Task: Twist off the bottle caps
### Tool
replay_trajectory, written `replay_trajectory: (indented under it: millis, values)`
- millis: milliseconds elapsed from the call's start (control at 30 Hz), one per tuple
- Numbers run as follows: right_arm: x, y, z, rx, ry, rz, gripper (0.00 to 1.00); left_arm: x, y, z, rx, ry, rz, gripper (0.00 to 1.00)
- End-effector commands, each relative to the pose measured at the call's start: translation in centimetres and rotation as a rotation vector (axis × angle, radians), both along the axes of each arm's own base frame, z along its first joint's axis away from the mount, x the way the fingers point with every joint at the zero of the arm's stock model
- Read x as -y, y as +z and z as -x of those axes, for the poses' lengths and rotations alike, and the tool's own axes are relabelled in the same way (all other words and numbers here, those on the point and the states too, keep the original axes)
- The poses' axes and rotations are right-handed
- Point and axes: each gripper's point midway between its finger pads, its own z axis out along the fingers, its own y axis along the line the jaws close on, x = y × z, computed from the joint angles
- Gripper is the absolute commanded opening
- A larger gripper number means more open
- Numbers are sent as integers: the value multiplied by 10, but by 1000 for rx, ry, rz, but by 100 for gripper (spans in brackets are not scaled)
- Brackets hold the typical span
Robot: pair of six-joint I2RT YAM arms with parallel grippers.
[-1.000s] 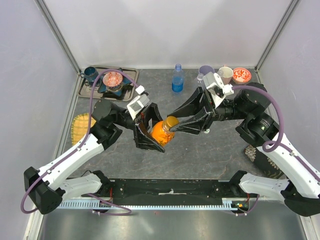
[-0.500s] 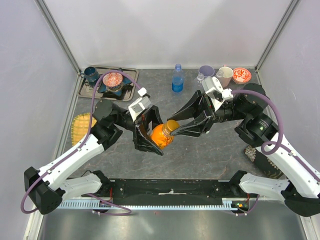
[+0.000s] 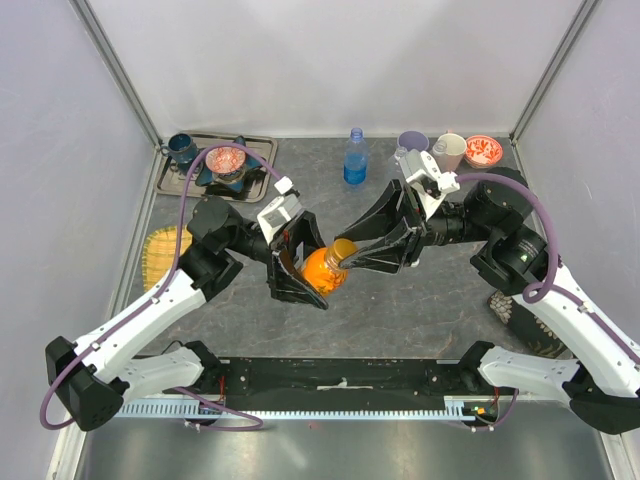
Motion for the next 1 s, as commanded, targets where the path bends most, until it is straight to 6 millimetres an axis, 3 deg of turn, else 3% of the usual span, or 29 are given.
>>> replay_trajectory:
  millis: [0, 100, 167, 333, 367, 533, 667, 733, 967]
  values:
    - [-3, -10, -2, -64, -15, 43, 14, 0, 24, -6, 86, 74, 89, 39]
    - [-3, -10, -3, -66, -21, 42, 10, 0, 23, -7, 87, 81, 86, 39]
    - [-3, -9, -1, -59, -9, 40, 0, 0, 21, -6, 89, 76, 82, 39]
    - [6, 1, 31, -21, 171, 15, 0, -8, 19, 11, 45, -50, 56, 39]
    - [8, 2, 37, -10, 206, 13, 0, -11, 28, 15, 103, -69, 117, 39]
    - [9, 6, 40, 15, 225, -7, 0, -12, 31, 19, 27, -149, 87, 39]
    - [7, 8, 30, 12, 149, -25, 0, -5, 24, 10, 8, -116, 68, 39]
    - [8, 17, 18, 11, 48, -59, 0, 4, 11, -7, -15, -33, 38, 39]
    - [24, 49, -45, -24, -391, -178, 0, 12, -16, -40, 31, 206, -14, 39]
